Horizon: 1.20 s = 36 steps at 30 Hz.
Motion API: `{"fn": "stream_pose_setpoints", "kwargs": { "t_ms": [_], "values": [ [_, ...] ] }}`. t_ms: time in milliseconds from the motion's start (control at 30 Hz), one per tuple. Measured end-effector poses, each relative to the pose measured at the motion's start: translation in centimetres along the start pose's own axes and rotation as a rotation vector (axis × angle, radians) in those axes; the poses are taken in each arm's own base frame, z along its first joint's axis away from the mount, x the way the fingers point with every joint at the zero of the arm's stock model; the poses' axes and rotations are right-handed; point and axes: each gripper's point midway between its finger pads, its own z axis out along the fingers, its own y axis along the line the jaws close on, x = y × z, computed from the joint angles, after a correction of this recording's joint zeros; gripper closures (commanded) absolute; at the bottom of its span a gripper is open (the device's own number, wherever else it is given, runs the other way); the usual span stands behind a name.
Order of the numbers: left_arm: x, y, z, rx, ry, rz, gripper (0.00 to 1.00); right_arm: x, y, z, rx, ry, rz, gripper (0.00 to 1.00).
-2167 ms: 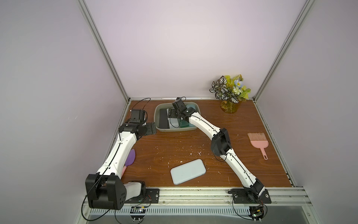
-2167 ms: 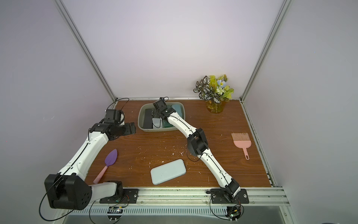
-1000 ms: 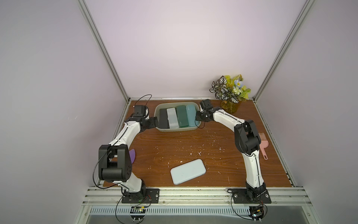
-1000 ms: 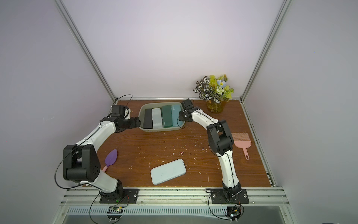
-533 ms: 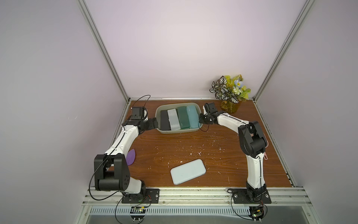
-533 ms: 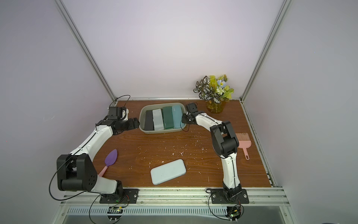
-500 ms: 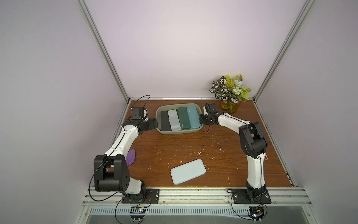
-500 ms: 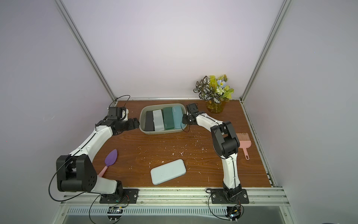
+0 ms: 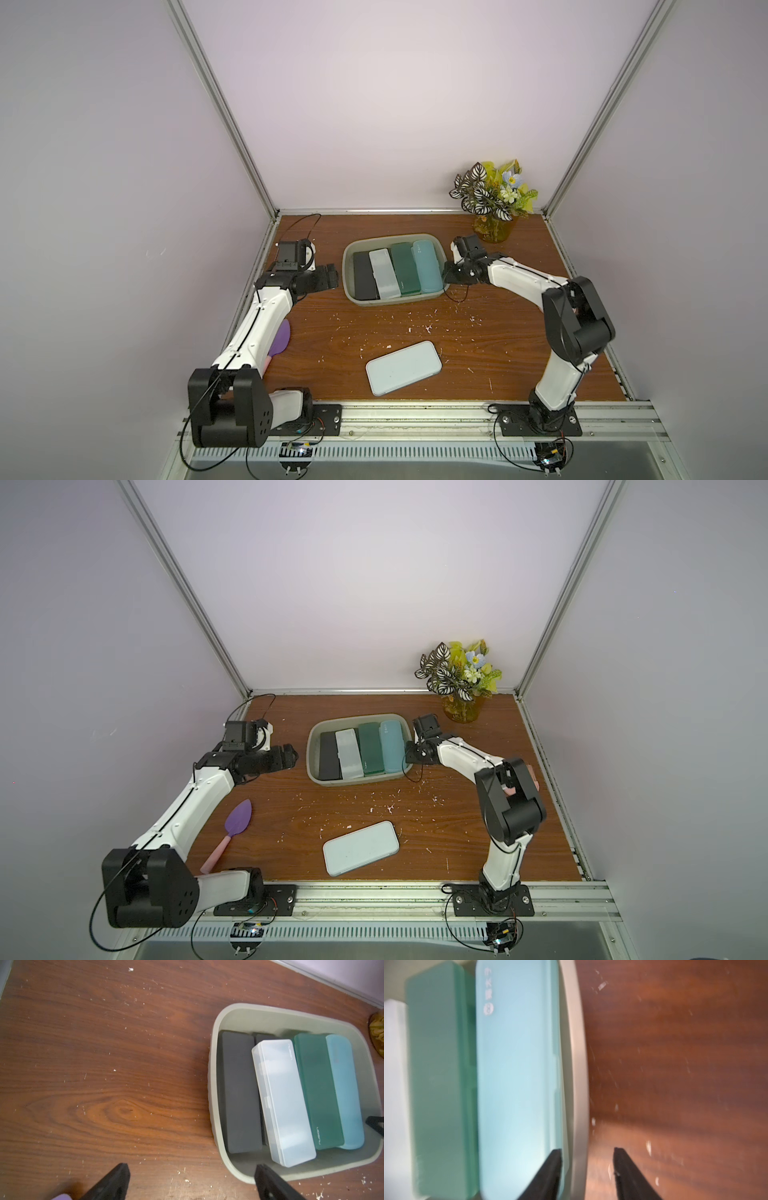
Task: Put the pencil case into the storage box
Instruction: Adjust the storage box at the center of the board, then pick up the pencil case from the center of the board.
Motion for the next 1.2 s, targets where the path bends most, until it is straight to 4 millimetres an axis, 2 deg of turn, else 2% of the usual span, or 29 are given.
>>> {"fn": "stream_pose_setpoints", "kwargs": {
  "t_ms": [100,233,300,333,400,533,633,700,767,867,1033,1200],
  "values": [
    [2.1,-2.7,-0.5,0.044,0.031,0.069,0.14,-0.4,-0.2,-4.7,-0.012,-0.096,0.033,0.35],
    [5.6,-6.5,-1.2,0.115,0.080,0.145,0.22,-1.9,1.1,-11.5,-0.092,-0.253,0.087,0.38],
    [7.2,-7.9,-1.4,0.146,0.108,0.165,0.26,-1.0,1.8,-13.5,-0.145,-0.277,0.117,0.39],
    [8.0,-8.4,-1.3,0.156,0.124,0.173,0.27,0.1,2.2,-14.1,-0.174,-0.270,0.136,0.40],
    [9.8,-9.1,-1.1,0.169,0.164,0.182,0.27,3.3,2.9,-14.3,-0.222,-0.219,0.174,0.41],
    [13.3,-10.2,-0.2,0.173,0.263,0.201,0.27,12.9,4.3,-12.7,-0.285,-0.002,0.235,0.42],
    [15.1,-11.0,0.6,0.180,0.322,0.211,0.26,18.9,5.0,-11.8,-0.291,0.149,0.262,0.42],
    [16.1,-11.4,1.0,0.191,0.349,0.208,0.25,21.7,5.4,-11.7,-0.288,0.222,0.281,0.41],
    [16.9,-11.7,1.4,0.202,0.371,0.206,0.24,23.6,5.8,-11.7,-0.291,0.268,0.300,0.41],
    [17.7,-12.0,1.9,0.212,0.395,0.198,0.23,25.2,6.6,-11.8,-0.296,0.315,0.326,0.40],
    [19.1,-12.3,2.4,0.235,0.425,0.191,0.23,26.6,7.6,-11.1,-0.288,0.370,0.354,0.38],
    [21.2,-12.1,2.8,0.254,0.464,0.170,0.23,27.3,7.9,-10.1,-0.270,0.397,0.375,0.38]
  ]
}}
